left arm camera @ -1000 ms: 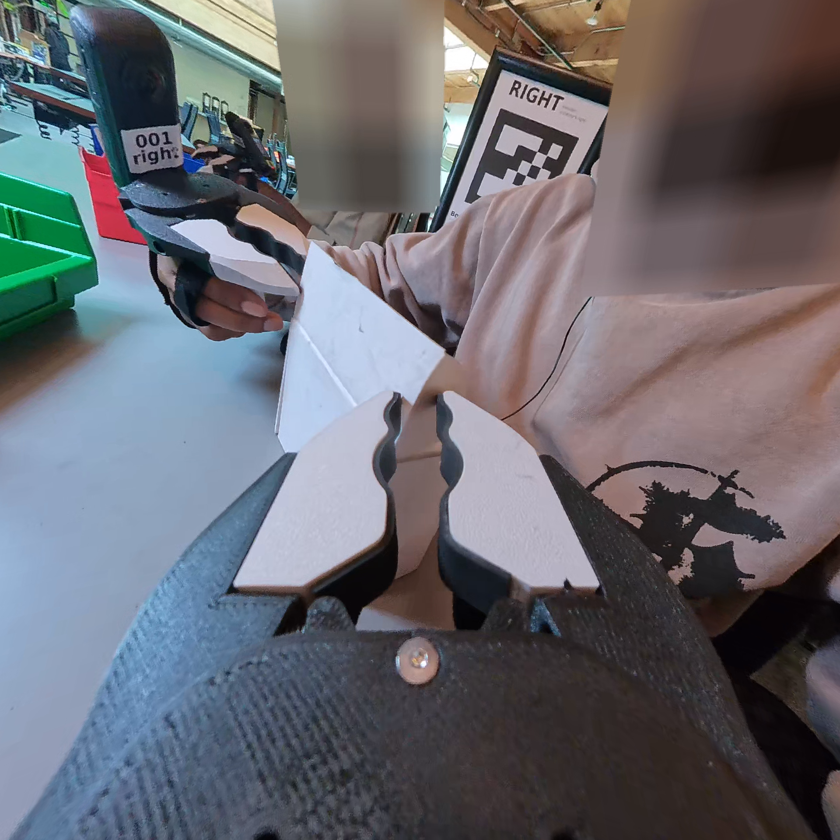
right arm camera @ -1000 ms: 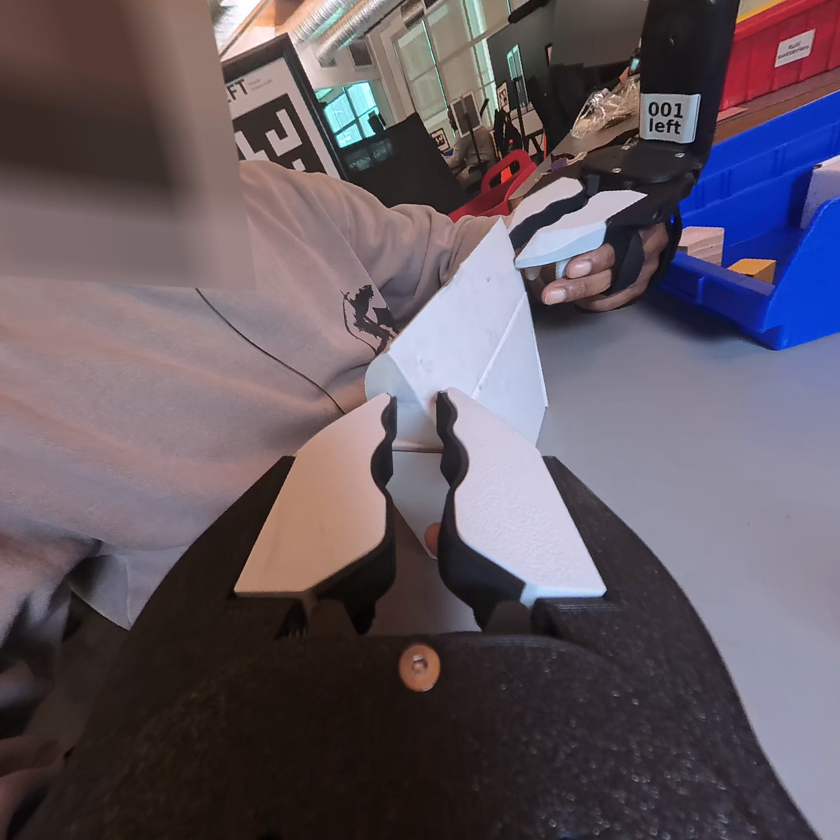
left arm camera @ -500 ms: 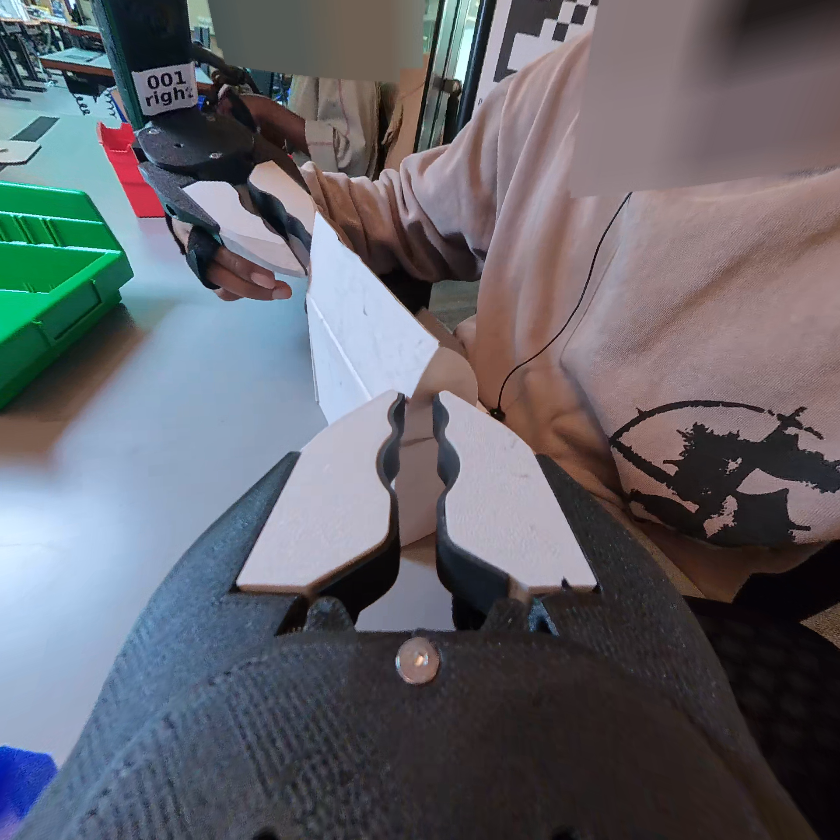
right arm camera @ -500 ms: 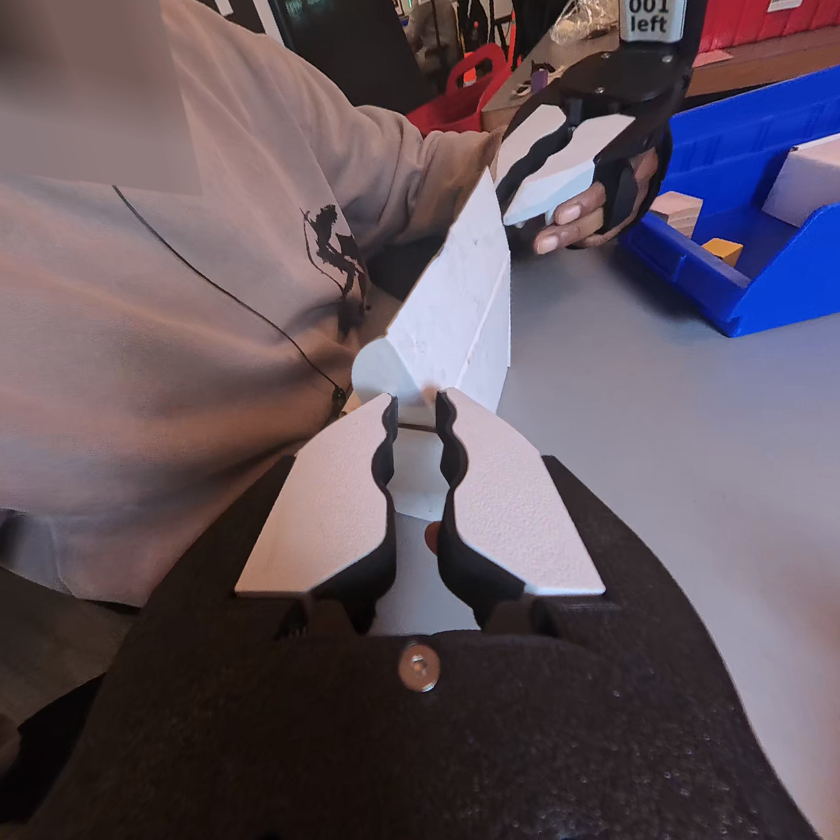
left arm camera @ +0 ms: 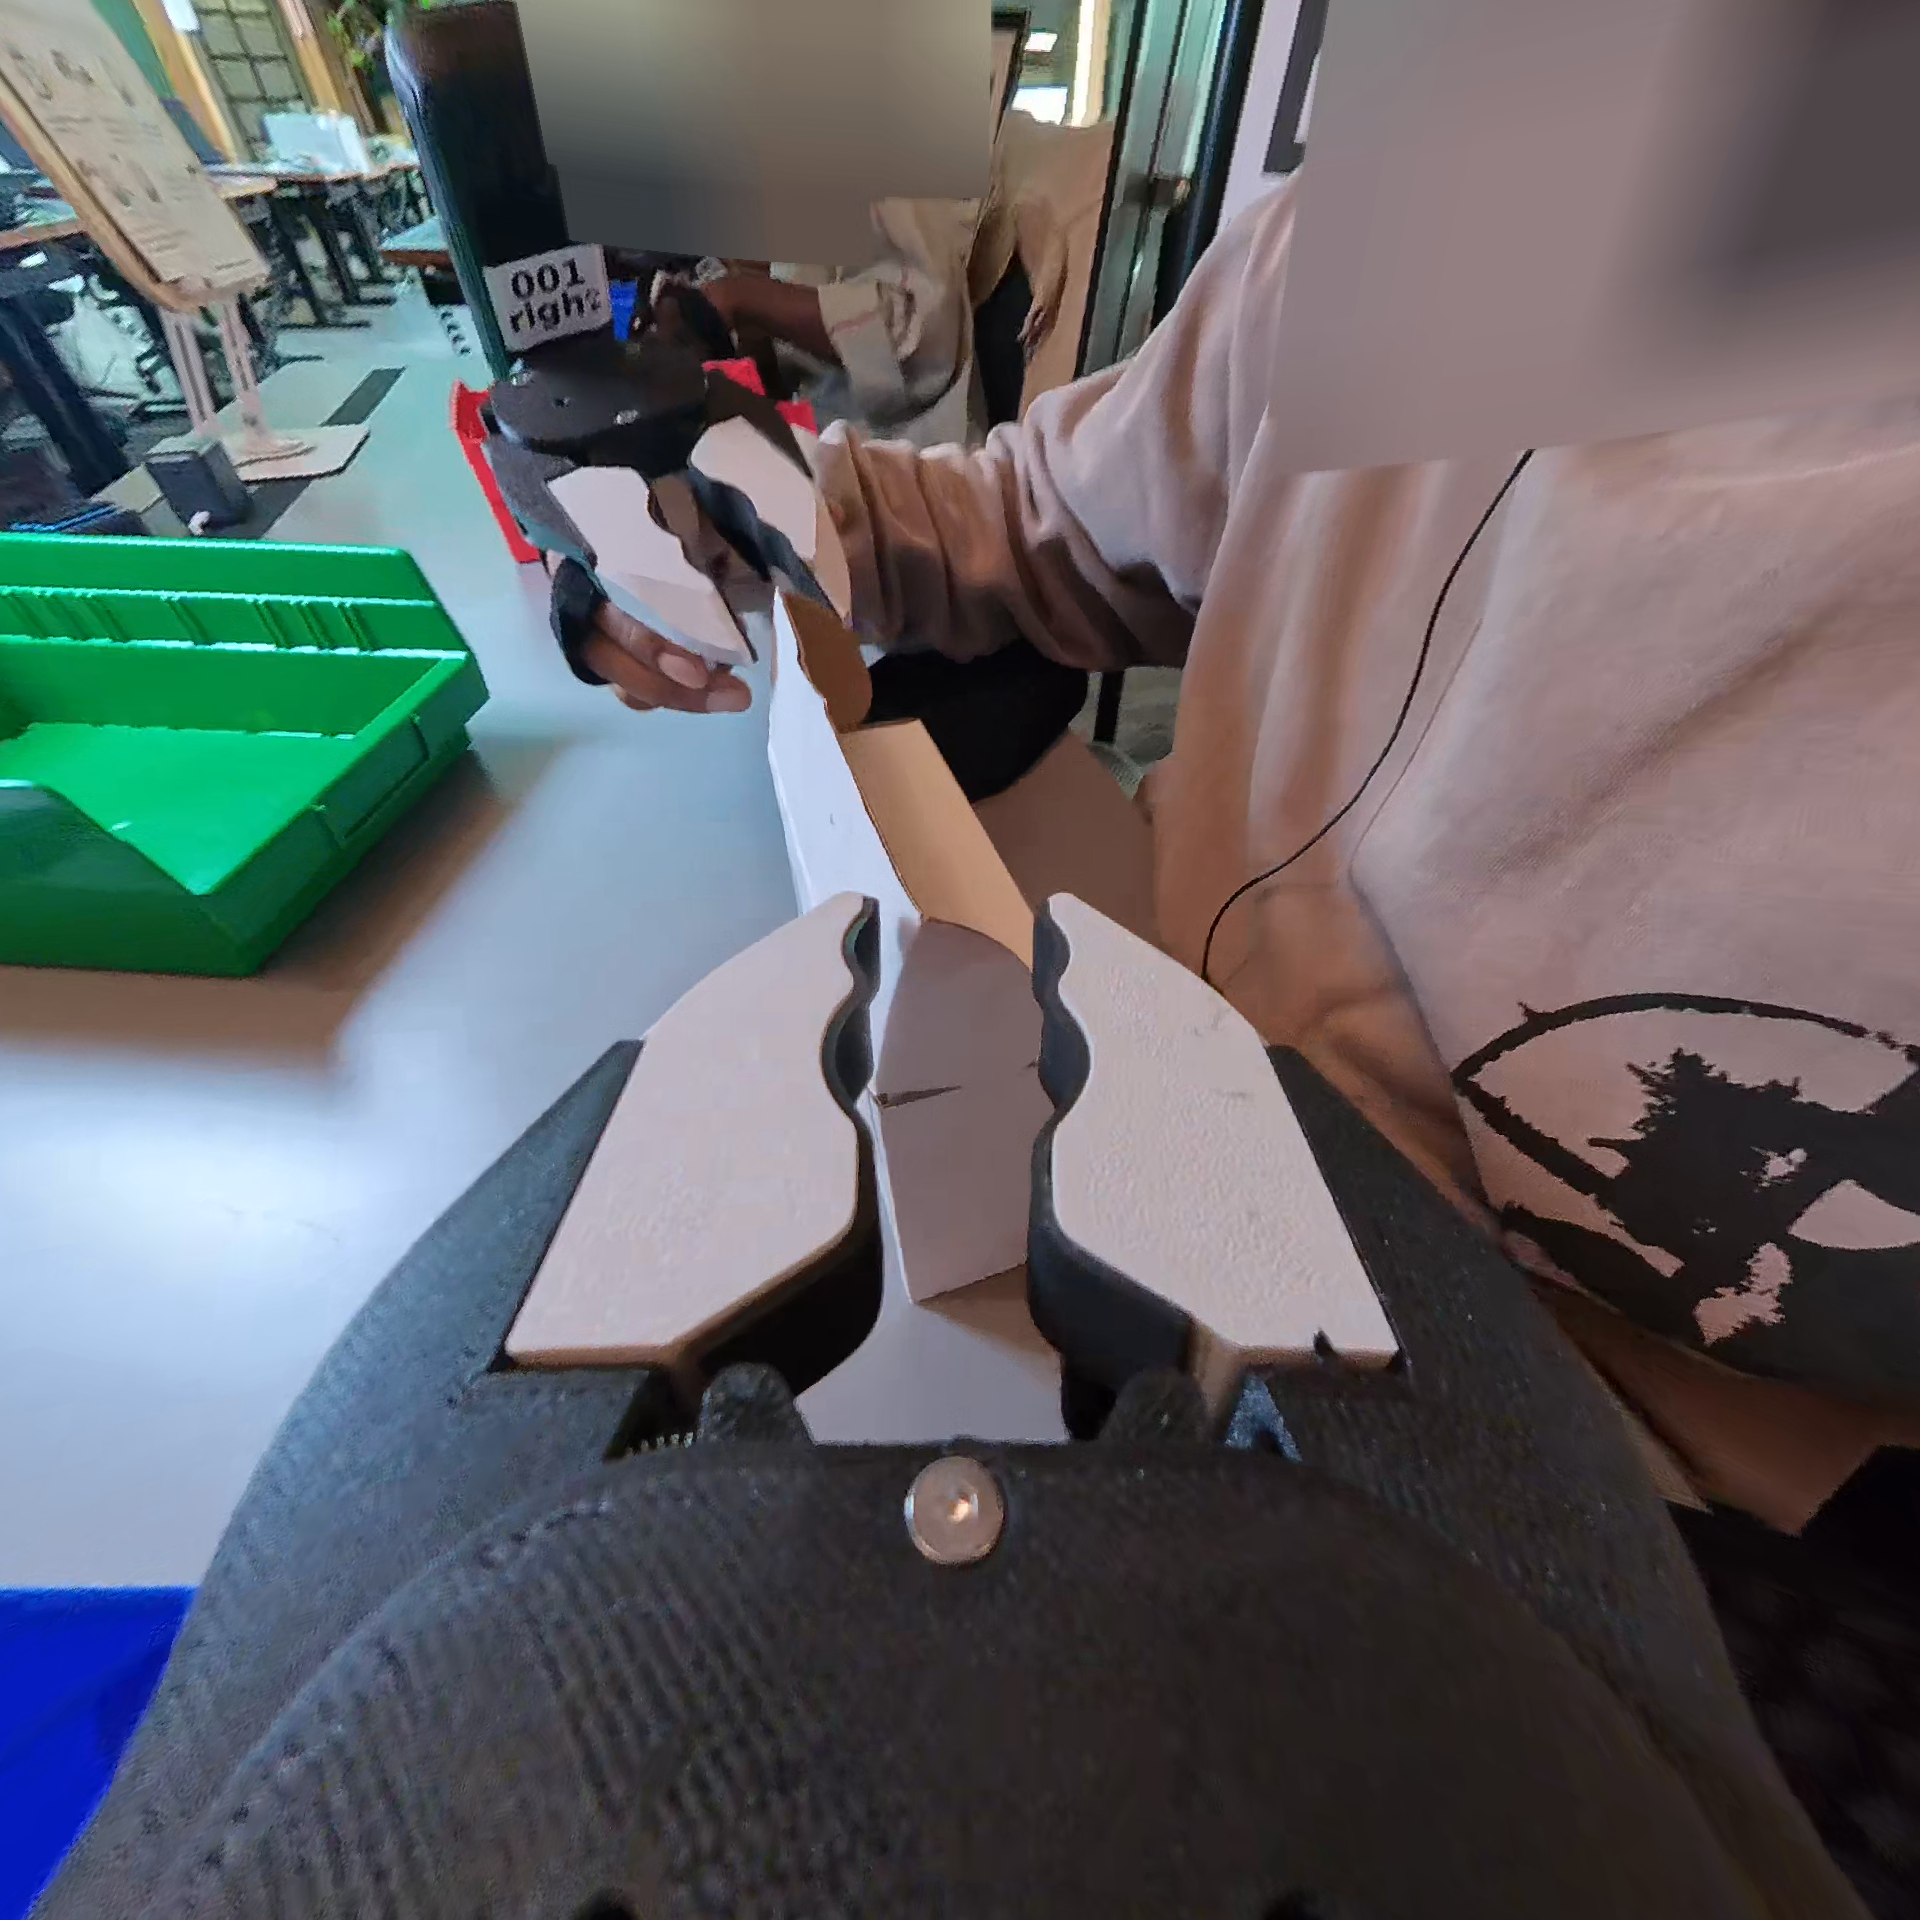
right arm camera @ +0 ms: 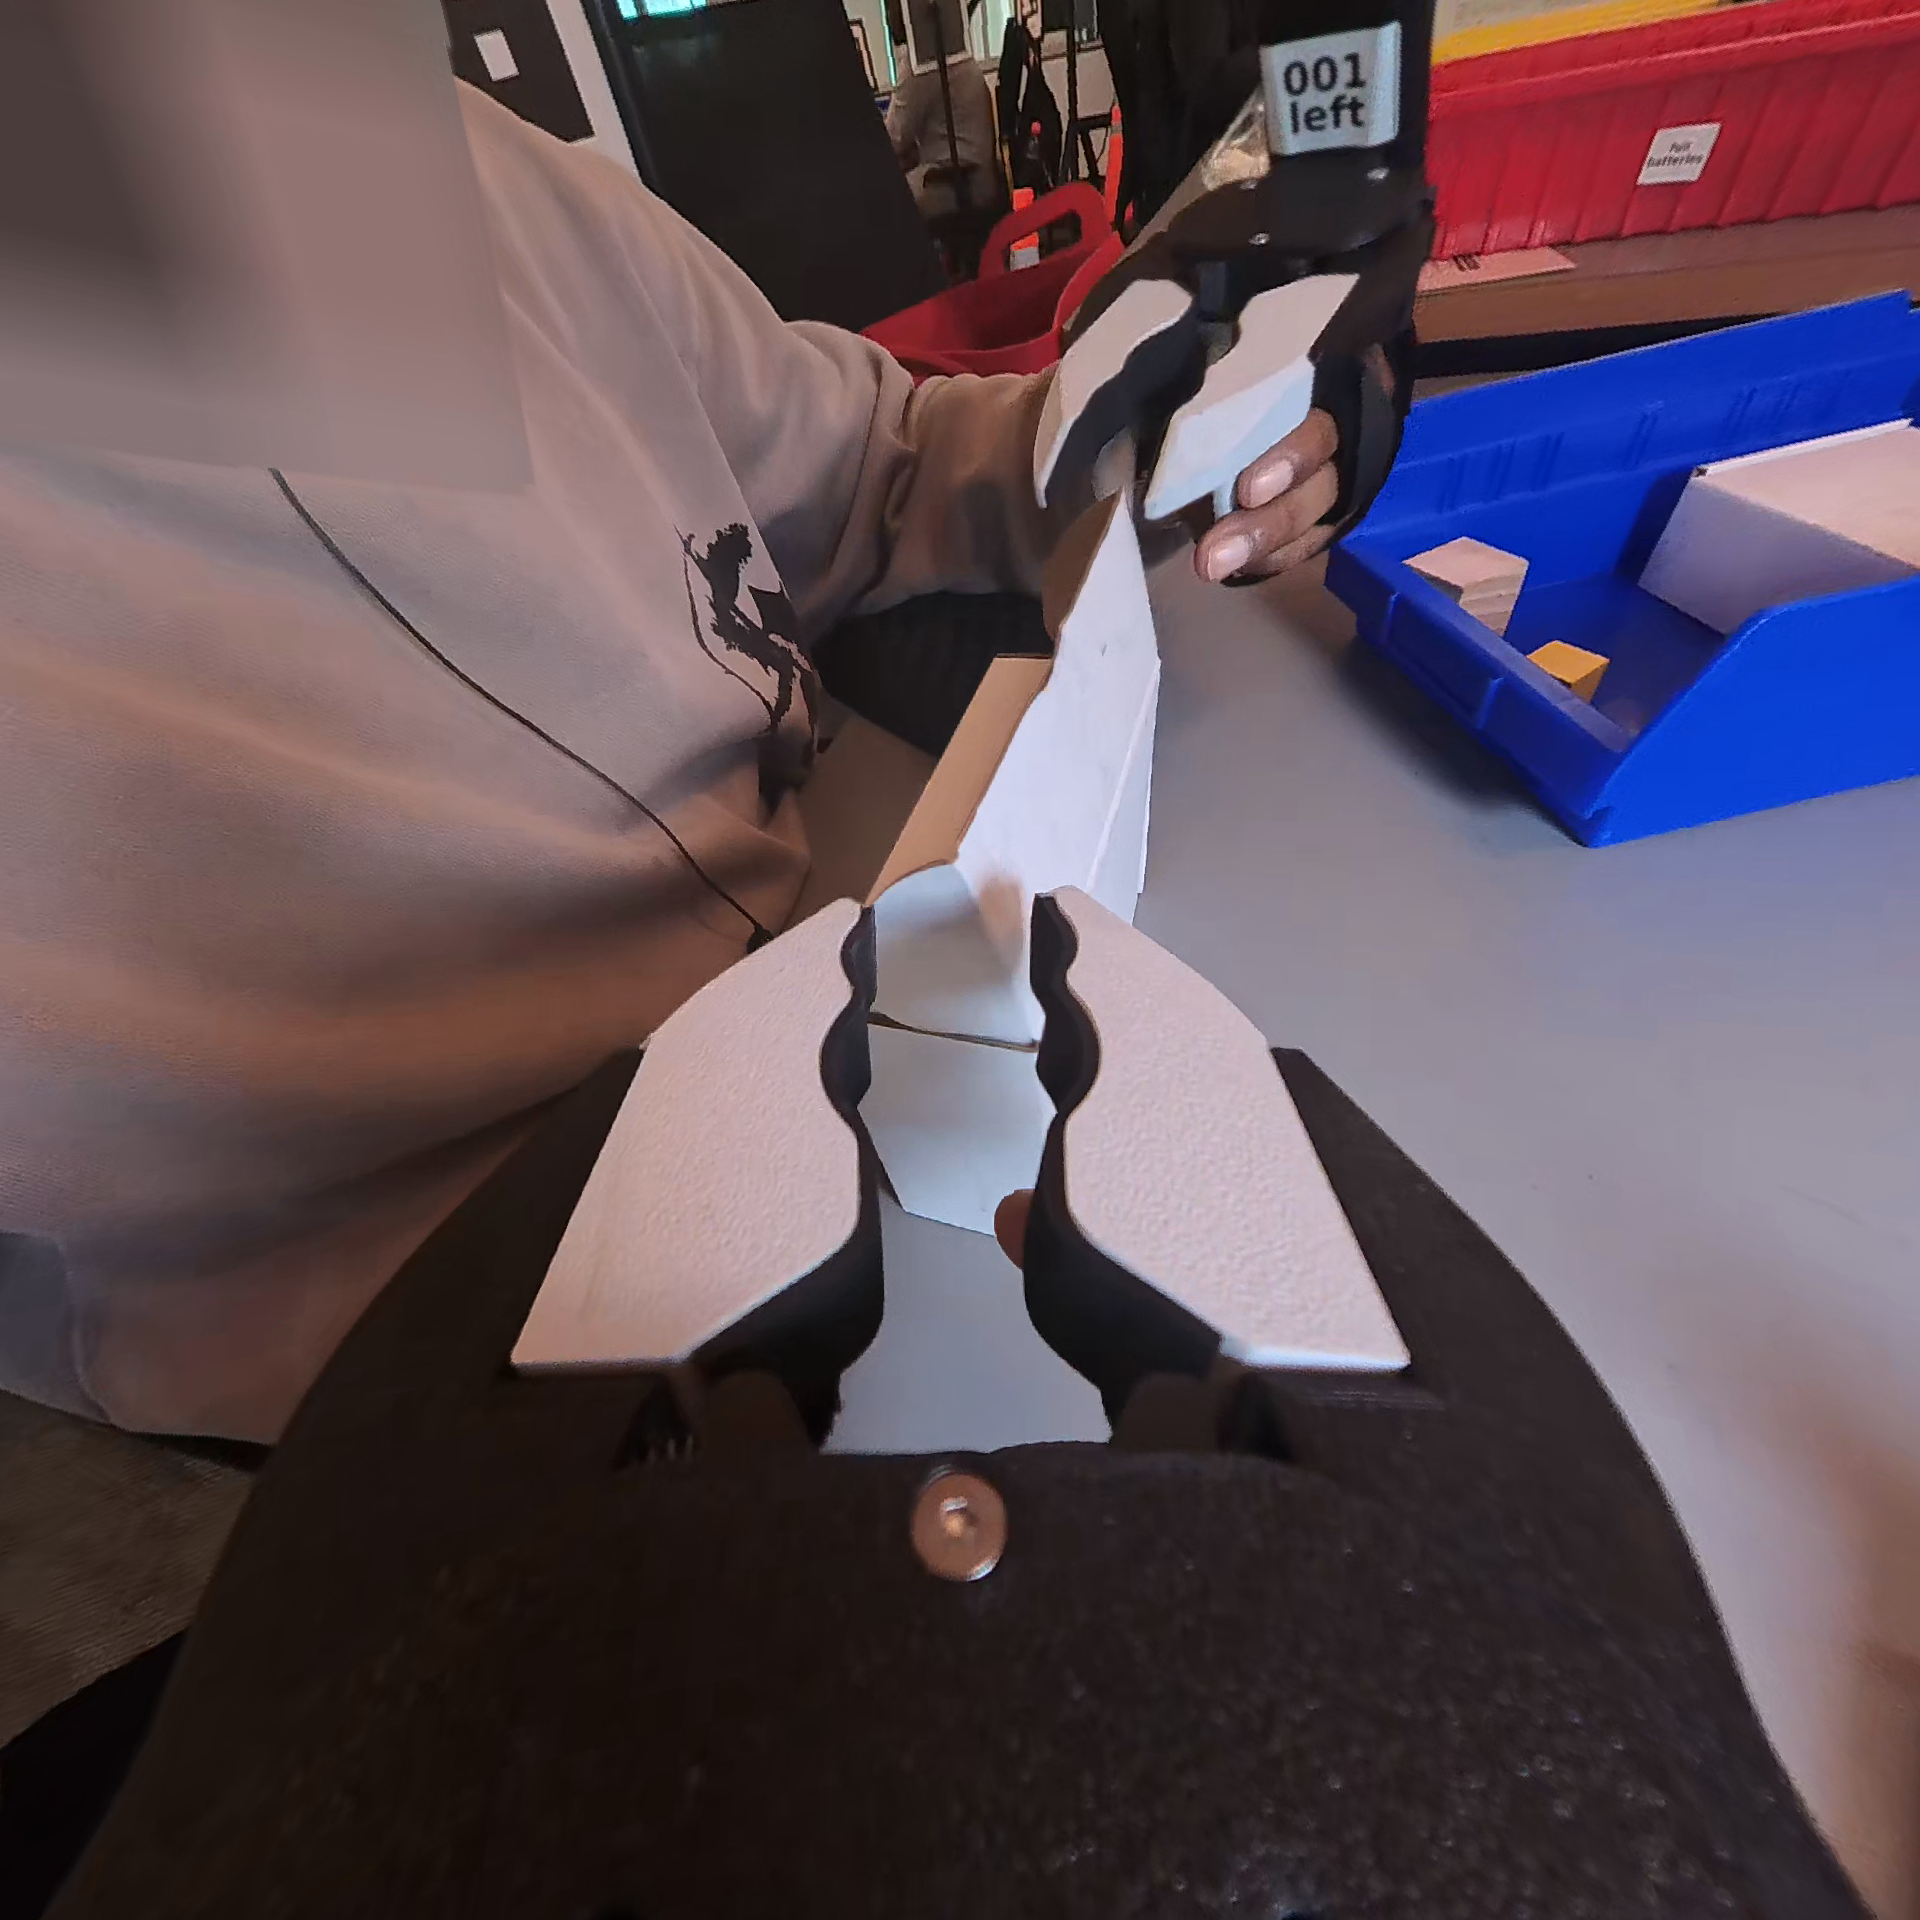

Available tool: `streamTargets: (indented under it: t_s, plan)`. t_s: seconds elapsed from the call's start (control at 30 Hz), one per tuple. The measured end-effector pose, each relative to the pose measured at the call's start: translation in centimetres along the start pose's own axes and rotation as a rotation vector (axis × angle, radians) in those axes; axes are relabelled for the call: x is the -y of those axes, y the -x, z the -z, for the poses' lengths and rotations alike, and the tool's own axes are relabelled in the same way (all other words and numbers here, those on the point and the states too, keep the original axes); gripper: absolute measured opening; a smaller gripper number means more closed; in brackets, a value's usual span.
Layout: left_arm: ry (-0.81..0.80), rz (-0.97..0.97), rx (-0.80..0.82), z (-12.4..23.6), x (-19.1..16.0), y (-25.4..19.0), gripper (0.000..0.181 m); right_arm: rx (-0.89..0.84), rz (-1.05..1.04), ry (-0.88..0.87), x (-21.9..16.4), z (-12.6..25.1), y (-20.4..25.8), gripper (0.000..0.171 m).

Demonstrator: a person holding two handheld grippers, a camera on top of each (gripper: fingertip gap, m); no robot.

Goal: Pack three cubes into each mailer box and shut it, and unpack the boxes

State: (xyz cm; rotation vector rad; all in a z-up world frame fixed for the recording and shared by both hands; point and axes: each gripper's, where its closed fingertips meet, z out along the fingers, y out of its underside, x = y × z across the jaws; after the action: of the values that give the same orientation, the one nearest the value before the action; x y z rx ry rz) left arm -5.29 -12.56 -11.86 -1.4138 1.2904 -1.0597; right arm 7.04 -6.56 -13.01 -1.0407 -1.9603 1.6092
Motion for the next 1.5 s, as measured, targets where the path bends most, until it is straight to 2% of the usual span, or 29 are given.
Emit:
streamTargets:
  t_s: [0.1,0.7,0.8,0.93,1.07,1.2,1.5]
  plan:
    - [0.065,-0.043,0.069,-0.6,-0.8,0.1,0.025,-0.010,0.015,0.030,-0.2,-0.4,0.2,0.028]
    - [-0.033,0.008,0.194,-0.9,-0.4,1.3,0.019,-0.029,0.007,0.035,-0.1,-0.7,0.2,0.026]
    - [-0.042,0.004,0.178,-0.7,-0.4,1.2,0.020,-0.031,-0.009,0.024,-0.1,-0.5,0.0,0.026]
    - [-0.098,-0.009,0.110,0.4,-0.2,0.6,0.033,-0.031,0.005,0.029,-0.3,-0.5,0.0,0.028]
    - [-0.038,0.032,0.038,0.5,-2.1,0.7,0.042,-0.011,0.014,0.034,-0.4,-0.5,0.4,0.033]
    - [-0.032,0.042,-0.005,-0.6,-2.1,0.8,0.034,-0.015,0.012,0.056,-0.8,-1.0,0.2,0.033]
    - [-0.065,0.122,0.014,-0.6,-1.9,1.6,0.033,0.005,-0.080,0.006,-0.5,-1.0,-0.4,0.032]
